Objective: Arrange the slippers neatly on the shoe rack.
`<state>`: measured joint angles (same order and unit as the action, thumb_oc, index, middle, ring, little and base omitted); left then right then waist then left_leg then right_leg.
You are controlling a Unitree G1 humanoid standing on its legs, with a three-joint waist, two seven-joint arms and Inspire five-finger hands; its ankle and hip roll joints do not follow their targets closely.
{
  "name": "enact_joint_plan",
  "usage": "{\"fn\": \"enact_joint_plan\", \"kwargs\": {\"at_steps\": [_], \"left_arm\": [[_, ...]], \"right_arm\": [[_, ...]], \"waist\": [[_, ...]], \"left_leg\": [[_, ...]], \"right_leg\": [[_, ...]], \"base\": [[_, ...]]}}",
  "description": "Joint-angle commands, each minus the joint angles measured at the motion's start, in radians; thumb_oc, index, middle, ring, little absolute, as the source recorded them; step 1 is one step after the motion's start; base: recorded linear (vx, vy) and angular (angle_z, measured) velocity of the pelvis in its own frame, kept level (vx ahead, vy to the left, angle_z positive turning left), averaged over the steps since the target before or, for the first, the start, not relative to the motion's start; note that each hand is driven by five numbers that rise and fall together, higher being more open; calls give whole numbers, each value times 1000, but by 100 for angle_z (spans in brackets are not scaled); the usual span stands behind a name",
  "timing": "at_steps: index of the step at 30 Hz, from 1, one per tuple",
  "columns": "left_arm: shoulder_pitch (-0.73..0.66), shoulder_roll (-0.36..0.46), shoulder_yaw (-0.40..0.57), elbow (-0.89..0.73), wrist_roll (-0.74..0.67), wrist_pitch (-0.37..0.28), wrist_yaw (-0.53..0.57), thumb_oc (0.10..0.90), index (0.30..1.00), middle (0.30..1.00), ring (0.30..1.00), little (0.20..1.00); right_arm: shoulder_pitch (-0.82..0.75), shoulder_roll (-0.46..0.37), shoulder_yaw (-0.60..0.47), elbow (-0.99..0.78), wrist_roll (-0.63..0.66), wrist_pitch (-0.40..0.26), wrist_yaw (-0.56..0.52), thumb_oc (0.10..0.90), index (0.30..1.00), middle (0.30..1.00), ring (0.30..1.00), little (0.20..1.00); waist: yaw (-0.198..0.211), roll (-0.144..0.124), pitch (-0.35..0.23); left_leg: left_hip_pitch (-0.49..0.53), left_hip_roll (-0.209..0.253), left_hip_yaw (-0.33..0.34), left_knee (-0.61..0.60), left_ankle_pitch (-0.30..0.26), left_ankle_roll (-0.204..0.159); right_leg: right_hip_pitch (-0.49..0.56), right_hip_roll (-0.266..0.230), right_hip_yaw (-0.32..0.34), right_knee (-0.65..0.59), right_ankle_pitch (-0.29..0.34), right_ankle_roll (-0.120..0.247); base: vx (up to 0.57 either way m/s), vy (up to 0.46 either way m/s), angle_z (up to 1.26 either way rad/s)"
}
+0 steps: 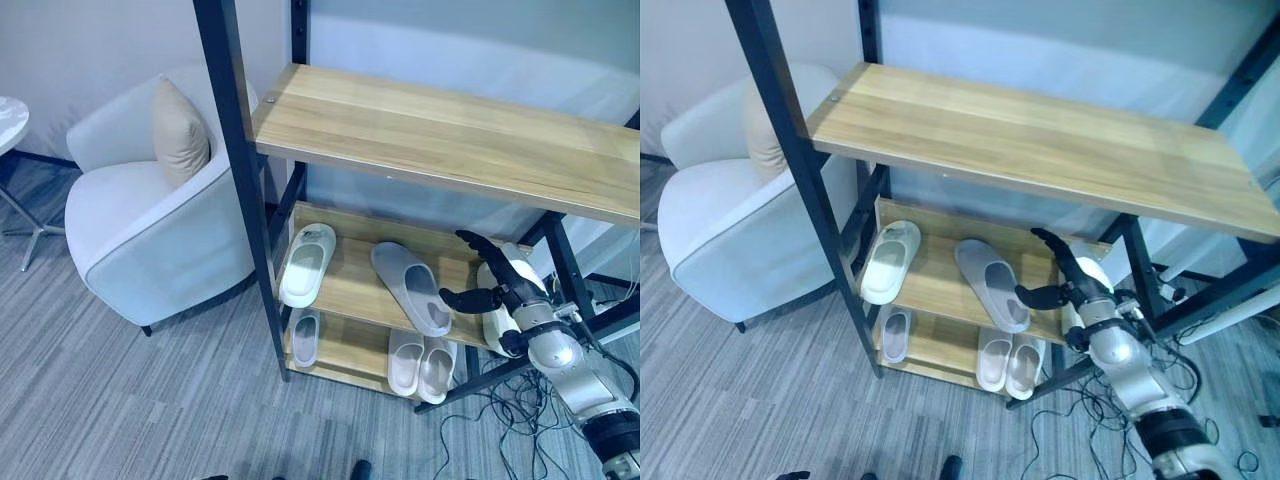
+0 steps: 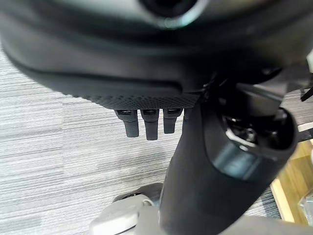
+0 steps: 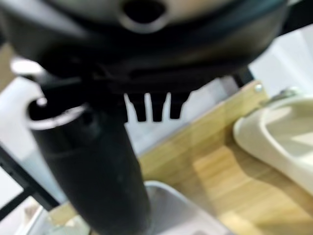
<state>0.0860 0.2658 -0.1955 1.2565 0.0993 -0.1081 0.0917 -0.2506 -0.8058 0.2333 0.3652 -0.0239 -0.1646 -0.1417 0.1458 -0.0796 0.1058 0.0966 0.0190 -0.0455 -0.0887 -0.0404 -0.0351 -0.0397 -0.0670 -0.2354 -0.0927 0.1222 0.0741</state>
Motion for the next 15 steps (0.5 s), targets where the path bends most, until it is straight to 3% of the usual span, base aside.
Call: {"fn": "enact_joint_plan", "kwargs": {"at_steps": [1,15], "left_arm": [[-28,-36,-80,60,3,-26,-30,800,900,900,900,900],[-59,-30,-127,55,-38,-31,-14,800,900,900,900,900]], "right_arm": [[-146,-18,-18,10,-12,-49,-85,800,900,900,900,900],[-336,10,85,267,11,-24,-141,800,900,900,900,900]], "waist": [[37,-27,-34],[69,-27,35]], "left_leg": [[-80,-17,66,1,34,-39],[-166,-28,26,1,72,-45]], "right_leg": [[3,-10,5,58,-86,87],[-64,-18,-23,68,-73,88]], "base": [[-16,4,7],[-30,6,11]]}}
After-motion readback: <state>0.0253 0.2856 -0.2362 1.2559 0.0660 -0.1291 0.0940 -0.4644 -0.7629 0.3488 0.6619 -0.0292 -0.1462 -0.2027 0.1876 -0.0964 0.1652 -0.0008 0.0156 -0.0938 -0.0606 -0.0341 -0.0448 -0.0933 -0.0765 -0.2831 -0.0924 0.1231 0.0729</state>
